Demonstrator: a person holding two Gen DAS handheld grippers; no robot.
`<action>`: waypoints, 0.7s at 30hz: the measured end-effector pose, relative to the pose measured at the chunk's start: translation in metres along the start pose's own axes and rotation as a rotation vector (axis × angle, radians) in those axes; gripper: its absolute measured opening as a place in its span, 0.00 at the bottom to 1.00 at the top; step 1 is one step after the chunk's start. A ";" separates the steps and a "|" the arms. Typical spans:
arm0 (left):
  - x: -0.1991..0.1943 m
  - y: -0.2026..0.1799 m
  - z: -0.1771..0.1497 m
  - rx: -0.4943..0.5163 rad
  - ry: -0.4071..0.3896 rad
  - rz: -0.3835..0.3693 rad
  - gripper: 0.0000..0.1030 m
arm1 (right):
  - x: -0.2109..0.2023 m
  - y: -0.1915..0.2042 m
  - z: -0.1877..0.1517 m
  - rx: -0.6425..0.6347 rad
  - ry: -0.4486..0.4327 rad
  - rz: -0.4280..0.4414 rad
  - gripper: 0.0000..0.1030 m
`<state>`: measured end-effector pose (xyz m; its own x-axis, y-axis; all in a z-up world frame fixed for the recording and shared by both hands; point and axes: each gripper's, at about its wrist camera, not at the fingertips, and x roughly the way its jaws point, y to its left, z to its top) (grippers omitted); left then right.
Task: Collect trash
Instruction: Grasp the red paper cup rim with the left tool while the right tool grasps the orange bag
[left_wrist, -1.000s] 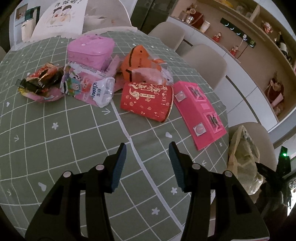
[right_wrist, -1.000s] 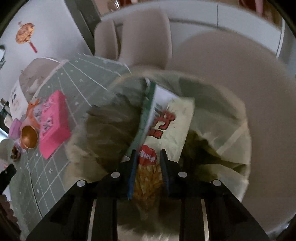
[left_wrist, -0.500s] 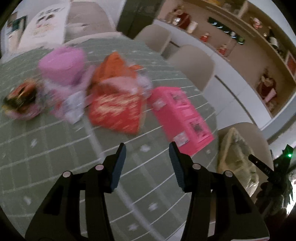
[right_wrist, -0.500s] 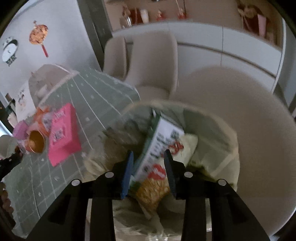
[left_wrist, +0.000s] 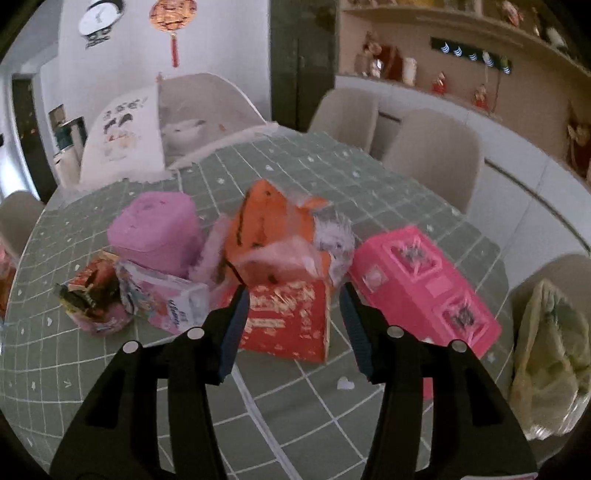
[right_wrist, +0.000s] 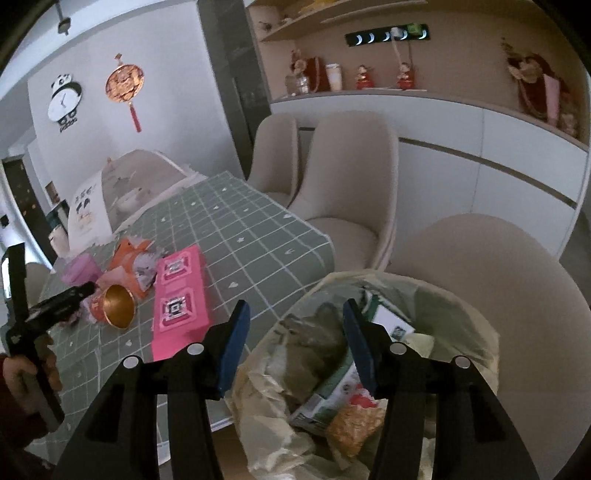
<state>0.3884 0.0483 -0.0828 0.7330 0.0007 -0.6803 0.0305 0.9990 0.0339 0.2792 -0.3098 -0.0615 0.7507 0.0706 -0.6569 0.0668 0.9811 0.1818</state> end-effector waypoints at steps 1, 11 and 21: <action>0.005 -0.008 -0.002 0.049 0.007 0.037 0.47 | 0.002 0.004 0.001 -0.011 0.003 0.004 0.48; 0.014 0.033 -0.015 -0.033 0.071 0.003 0.19 | 0.015 0.058 0.006 -0.122 0.027 0.066 0.48; -0.035 0.151 -0.039 -0.268 0.118 -0.111 0.03 | 0.049 0.147 -0.005 -0.197 0.104 0.220 0.48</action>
<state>0.3414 0.2005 -0.0825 0.6504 -0.1198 -0.7501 -0.0858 0.9696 -0.2293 0.3226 -0.1614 -0.0707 0.6611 0.2928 -0.6908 -0.2257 0.9557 0.1891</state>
